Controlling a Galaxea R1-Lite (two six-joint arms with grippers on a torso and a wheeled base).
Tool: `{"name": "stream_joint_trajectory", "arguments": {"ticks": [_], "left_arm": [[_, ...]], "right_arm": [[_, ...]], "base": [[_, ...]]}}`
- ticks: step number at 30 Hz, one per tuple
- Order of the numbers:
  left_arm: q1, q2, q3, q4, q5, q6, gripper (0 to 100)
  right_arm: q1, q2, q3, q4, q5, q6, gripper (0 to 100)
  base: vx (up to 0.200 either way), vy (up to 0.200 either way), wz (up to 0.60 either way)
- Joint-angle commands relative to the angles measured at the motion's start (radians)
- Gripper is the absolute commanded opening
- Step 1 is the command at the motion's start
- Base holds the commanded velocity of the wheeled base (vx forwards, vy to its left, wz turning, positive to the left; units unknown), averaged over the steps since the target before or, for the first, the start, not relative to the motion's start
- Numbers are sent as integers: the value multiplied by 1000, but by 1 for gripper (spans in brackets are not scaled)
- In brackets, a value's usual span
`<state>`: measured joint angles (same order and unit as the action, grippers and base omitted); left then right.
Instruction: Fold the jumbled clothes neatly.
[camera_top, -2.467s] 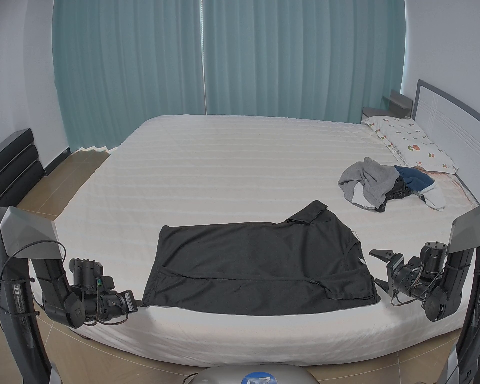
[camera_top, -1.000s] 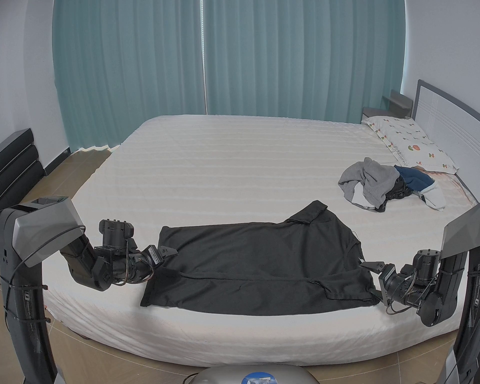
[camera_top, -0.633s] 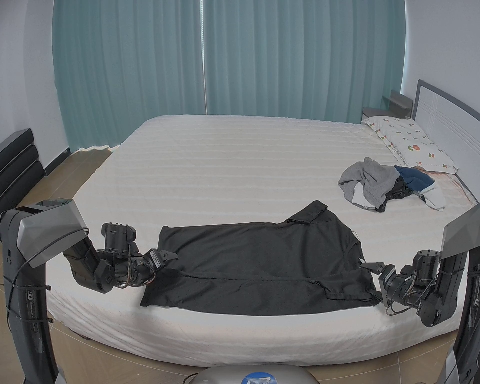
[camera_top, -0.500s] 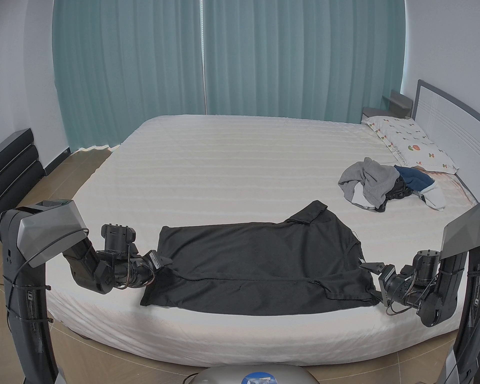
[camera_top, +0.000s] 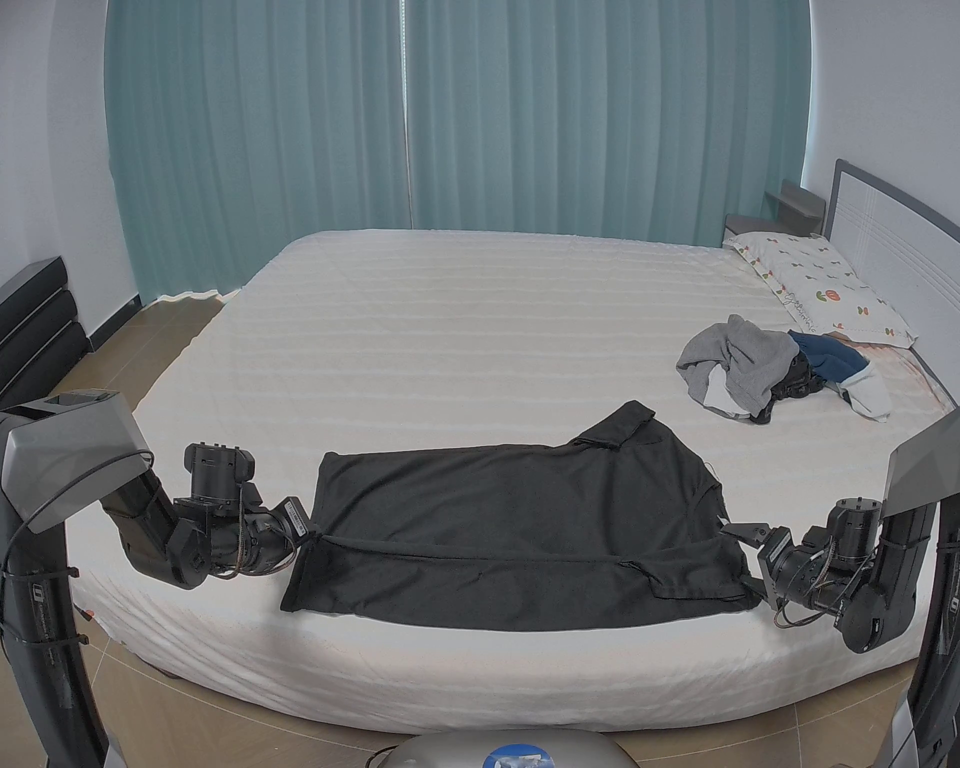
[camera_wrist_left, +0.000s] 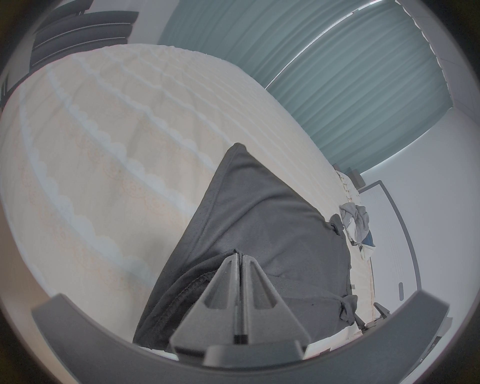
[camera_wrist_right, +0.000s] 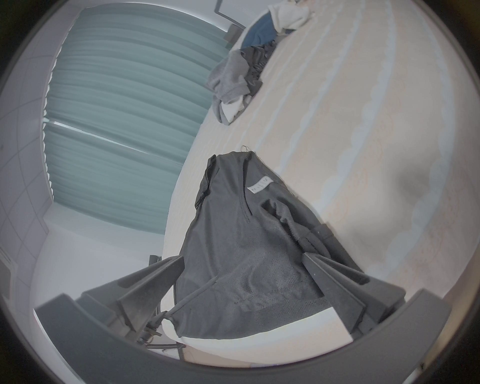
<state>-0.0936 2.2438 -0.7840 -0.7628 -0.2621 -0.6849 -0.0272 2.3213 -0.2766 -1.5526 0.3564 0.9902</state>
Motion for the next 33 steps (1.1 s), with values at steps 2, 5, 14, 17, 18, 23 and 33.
{"name": "stream_joint_trajectory", "arguments": {"ticks": [2, 5, 14, 17, 18, 23, 33], "left_arm": [[0, -86, 32, 0, 0, -2, 0], [-3, -121, 51, 0, 0, -1, 0], [-3, -191, 80, 8, 18, 7, 0], [-5, -193, 83, 8, 18, 7, 0], [-6, -191, 83, 8, 18, 7, 0], [-8, -188, 85, 8, 18, 7, 0], [-9, -182, 85, 8, 18, 7, 0]], "right_arm": [[3, -48, 2, -17, -25, -53, 100], [35, -65, -3, -17, -51, -76, 100], [93, -76, -35, -12, -73, -260, 100], [92, -74, -59, 29, -73, -323, 100], [89, -71, -75, 60, -73, -349, 100], [76, -59, -135, 164, -70, -417, 100], [55, 17, -274, 250, -70, -466, 100]], "base": [[0, 0, 0], [0, 0, 0], [0, 0, 0], [0, 0, 0], [0, 0, 0], [0, 0, 0], [0, 0, 0]]}}
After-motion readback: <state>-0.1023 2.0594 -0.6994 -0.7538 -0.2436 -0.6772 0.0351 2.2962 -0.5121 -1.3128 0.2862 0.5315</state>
